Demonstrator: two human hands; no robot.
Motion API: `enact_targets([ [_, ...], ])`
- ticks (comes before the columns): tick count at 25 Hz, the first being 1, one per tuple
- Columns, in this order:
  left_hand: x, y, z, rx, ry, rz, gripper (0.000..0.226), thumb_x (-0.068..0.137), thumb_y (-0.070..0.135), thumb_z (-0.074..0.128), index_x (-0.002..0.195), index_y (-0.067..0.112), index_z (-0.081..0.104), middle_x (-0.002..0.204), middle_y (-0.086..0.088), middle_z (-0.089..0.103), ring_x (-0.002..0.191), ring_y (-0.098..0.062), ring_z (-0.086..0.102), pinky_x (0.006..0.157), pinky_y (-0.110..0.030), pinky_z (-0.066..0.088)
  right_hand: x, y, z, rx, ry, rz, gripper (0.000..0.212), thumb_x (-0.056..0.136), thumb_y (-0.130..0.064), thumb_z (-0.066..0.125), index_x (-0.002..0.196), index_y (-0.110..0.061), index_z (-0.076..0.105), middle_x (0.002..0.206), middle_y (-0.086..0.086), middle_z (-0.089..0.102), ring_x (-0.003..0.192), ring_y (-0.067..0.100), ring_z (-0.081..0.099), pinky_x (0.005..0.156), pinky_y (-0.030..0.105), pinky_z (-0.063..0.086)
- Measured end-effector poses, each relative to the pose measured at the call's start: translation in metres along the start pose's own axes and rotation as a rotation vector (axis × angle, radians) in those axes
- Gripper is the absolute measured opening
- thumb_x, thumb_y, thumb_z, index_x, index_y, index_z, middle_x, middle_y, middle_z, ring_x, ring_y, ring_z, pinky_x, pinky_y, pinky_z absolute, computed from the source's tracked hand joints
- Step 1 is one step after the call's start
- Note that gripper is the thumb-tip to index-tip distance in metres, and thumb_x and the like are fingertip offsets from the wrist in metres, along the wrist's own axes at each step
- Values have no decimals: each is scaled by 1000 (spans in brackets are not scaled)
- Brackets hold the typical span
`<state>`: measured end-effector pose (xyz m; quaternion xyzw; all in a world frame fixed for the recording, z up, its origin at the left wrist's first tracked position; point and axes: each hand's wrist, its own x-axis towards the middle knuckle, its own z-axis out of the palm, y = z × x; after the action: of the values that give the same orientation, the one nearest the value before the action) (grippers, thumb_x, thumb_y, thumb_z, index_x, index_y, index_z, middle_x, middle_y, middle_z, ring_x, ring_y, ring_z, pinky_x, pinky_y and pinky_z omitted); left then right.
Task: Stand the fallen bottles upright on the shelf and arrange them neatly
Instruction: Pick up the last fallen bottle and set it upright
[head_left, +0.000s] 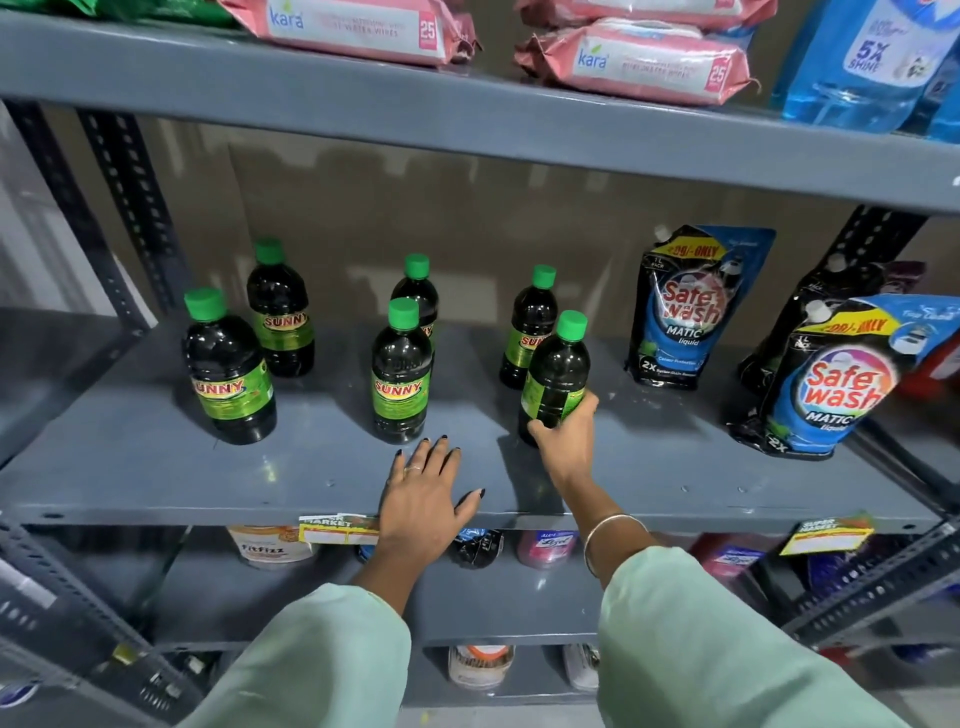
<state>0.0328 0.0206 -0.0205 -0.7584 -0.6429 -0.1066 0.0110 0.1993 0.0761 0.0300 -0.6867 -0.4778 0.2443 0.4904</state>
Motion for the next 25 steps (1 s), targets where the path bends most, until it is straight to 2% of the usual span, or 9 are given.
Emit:
enact_targets([
  [4,0,0,0,11,-1,3,84,72,59,-6,140,19,21,154,-3,22,142,-22,17,116,-45,14,1,-5,0,-97,85,16,67,61,-18,83,112,-2,42,118,16,49,115,29,44,90,42,42],
  [6,0,0,2,18,-2,4,83,73,59,-5,140,19,22,154,-3,23,141,-22,17,116,-46,14,-1,-3,3,-40,73,-11,65,64,-13,77,116,-1,40,118,17,48,113,31,44,91,43,43],
  [9,1,0,2,12,13,0,81,75,59,-1,139,18,26,152,-4,27,140,-23,21,115,-47,17,-7,-1,6,43,23,1,59,68,-5,68,118,-6,37,113,17,54,102,33,54,79,40,46],
  [13,0,1,1,11,6,1,82,74,59,-2,139,18,25,153,-4,26,141,-23,20,116,-46,16,0,-8,7,-63,76,-20,73,62,-17,81,121,-1,39,122,17,46,119,31,40,97,44,41],
  [16,0,1,1,10,8,-2,82,74,59,-2,139,18,26,152,-4,27,140,-23,21,115,-46,16,-2,-8,9,23,19,-39,66,64,-10,69,121,-4,36,118,18,48,111,33,46,93,48,45],
  [18,1,0,1,7,4,-2,82,74,59,-2,139,18,25,152,-4,27,141,-23,20,115,-46,15,-3,-8,9,64,-12,-25,61,65,-7,66,119,-7,37,114,17,53,105,33,52,88,47,48],
  [19,1,0,2,5,1,-3,82,74,59,-1,139,18,25,153,-4,26,141,-23,20,115,-46,15,-1,-8,9,43,7,-34,62,65,-7,69,118,-5,39,115,17,52,109,34,50,91,45,45],
  [22,0,0,2,2,5,-8,81,75,59,0,139,18,27,152,-4,28,140,-23,21,115,-47,16,3,-12,7,-33,31,-59,81,60,-15,82,125,0,36,125,17,42,122,30,35,101,35,32],
  [25,0,0,3,-2,10,-8,80,75,59,1,139,18,28,152,-4,28,140,-24,22,115,-46,17,3,-4,8,55,-27,-50,80,60,-7,77,128,-4,33,126,18,44,121,30,41,97,36,38],
])
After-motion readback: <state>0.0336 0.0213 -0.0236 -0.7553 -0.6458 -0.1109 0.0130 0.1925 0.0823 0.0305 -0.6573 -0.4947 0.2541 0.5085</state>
